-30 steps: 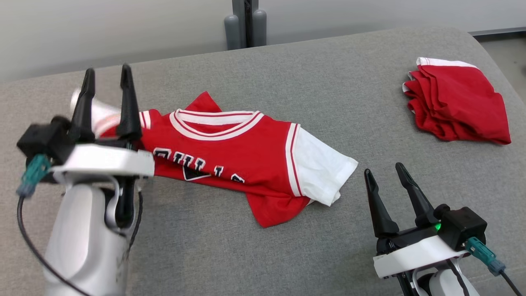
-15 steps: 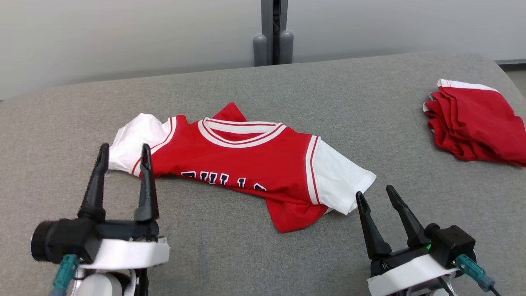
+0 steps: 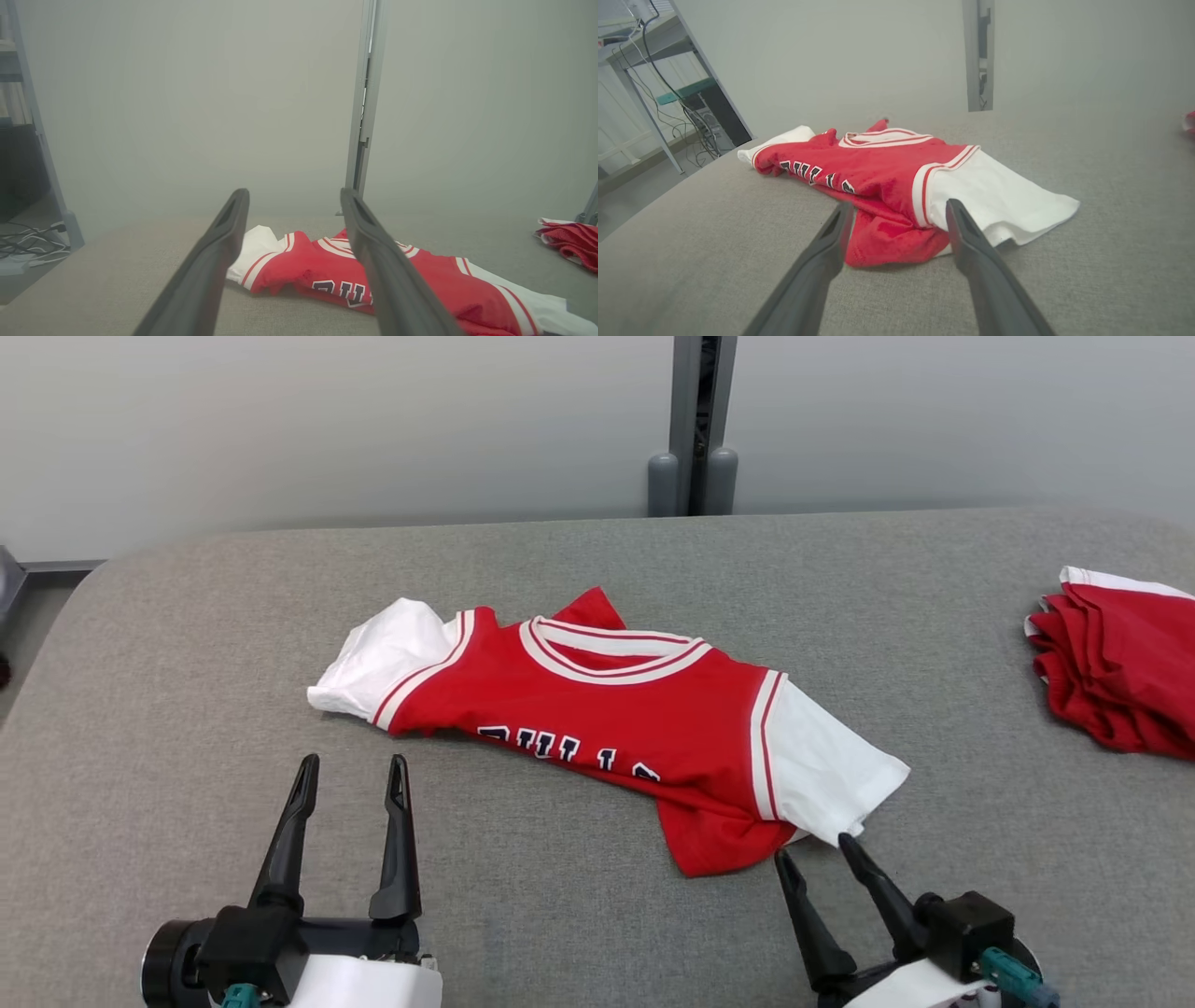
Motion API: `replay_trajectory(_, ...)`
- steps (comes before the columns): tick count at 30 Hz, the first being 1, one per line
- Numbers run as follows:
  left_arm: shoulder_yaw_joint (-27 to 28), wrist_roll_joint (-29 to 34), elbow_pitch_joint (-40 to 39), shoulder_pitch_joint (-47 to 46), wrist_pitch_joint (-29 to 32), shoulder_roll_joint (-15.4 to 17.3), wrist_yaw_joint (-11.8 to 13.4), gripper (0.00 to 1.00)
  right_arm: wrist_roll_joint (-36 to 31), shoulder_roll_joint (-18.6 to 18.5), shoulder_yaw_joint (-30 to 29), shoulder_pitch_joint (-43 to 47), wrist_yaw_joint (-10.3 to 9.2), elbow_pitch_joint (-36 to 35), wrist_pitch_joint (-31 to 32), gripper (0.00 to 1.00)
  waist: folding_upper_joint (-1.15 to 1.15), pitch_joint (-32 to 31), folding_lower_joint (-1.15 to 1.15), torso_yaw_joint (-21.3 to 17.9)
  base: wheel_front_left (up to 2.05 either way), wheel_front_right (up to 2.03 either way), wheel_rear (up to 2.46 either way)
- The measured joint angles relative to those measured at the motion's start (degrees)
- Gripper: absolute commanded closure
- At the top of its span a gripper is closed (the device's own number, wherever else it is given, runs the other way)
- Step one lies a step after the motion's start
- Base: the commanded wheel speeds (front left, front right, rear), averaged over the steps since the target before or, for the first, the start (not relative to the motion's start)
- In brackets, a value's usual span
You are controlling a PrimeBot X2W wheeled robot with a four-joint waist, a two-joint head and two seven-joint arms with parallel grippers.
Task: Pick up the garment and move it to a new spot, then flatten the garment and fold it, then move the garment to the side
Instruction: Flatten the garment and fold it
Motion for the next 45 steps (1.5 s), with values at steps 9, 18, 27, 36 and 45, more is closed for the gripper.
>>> replay_trajectory(9,-1.55,0.2,-0.21,-0.24,0.0,0.0,0.66,0.0,0.21,-0.51,8.55,-6.92,0.0,12.52,-0.01,0.0,0.0,1.13,0.0,3.92,0.0,0.0,0.0)
replay_trajectory(18,-3.39,-0.79,0.44,-1.58,0.0,0.01,1.2,0.0,-3.49,0.36,9.64,-15.07,0.0,27.53,-0.01,0.0,0.0,3.02,0.0,8.25,0.0,0.0,0.0)
replay_trajectory(27,-3.93,-1.71,0.42,-2.53,0.0,0.01,2.07,0.0,-11.54,0.9,1.97,-18.46,0.02,32.62,-0.22,1.0,0.0,4.35,0.0,10.05,0.0,0.0,0.0)
replay_trajectory(36,-3.09,-1.74,0.27,-2.72,0.0,0.0,2.26,0.0,-18.01,0.9,-3.11,-15.04,0.01,6.34,-0.15,1.0,0.0,4.32,0.0,7.14,0.0,0.0,0.0)
replay_trajectory(45,-2.9,-1.33,0.41,-2.73,0.0,0.0,2.1,0.0,-21.26,-1.45,-8.34,-14.25,0.01,-15.59,-0.15,1.0,0.0,3.12,0.0,2.94,0.0,0.0,0.0)
